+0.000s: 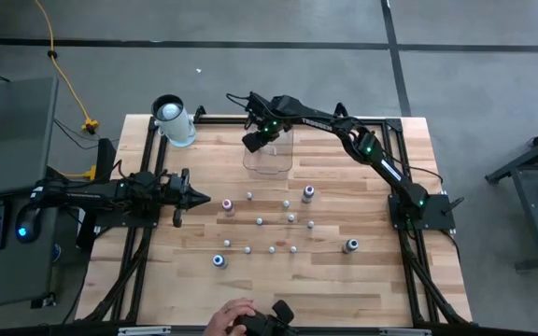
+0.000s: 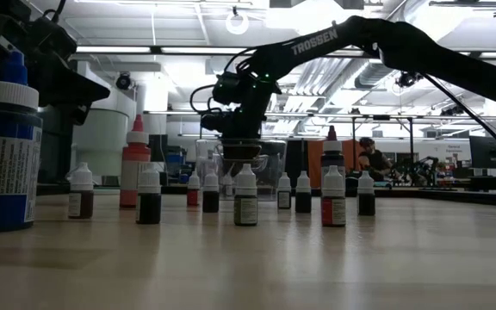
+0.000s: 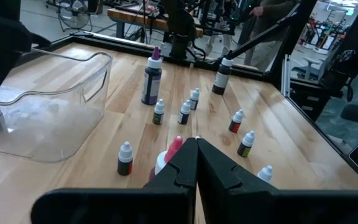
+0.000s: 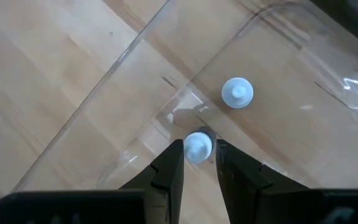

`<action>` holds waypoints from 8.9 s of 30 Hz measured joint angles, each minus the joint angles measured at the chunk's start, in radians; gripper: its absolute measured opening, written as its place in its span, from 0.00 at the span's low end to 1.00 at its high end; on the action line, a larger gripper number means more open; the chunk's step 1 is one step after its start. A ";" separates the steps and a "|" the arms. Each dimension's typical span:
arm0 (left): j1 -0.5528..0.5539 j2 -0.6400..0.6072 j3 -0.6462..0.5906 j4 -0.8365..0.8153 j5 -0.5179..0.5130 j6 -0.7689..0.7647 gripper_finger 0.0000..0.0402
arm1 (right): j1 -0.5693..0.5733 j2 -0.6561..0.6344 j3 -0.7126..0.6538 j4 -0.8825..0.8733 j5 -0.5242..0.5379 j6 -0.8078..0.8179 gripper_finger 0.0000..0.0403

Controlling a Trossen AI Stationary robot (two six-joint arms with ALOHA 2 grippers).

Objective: Pick & Place food coloring
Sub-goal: Put the small blue food coloring bottle into the container

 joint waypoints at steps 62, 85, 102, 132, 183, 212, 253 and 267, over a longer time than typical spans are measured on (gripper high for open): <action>0.000 0.000 0.000 0.000 -0.004 0.000 0.00 | 0.593 -0.852 -0.782 -0.245 0.174 0.377 0.23; 0.000 0.000 0.000 0.000 -0.003 0.000 0.00 | 0.709 -1.026 -1.480 0.497 0.161 0.083 0.23; 0.000 0.000 0.000 0.000 -0.003 0.000 0.00 | 0.696 -1.126 -1.489 0.419 0.175 0.132 0.23; 0.000 0.000 0.000 0.000 -0.003 0.000 0.00 | 0.639 -1.231 -1.897 1.045 0.163 -0.216 0.57; 0.000 0.000 0.000 0.000 -0.003 0.000 0.00 | 0.613 -1.034 -1.783 1.053 0.088 -0.234 0.33; 0.000 0.000 0.000 0.000 -0.003 0.000 0.00 | 0.613 -1.032 -1.783 1.067 0.117 -0.207 0.31; 0.000 0.000 0.000 0.000 -0.003 0.000 0.00 | 0.448 -1.089 -1.042 0.344 0.290 -0.238 0.11; 0.000 0.000 0.000 0.000 -0.003 0.000 0.00 | 0.208 -0.737 -0.688 0.350 0.317 -0.127 0.11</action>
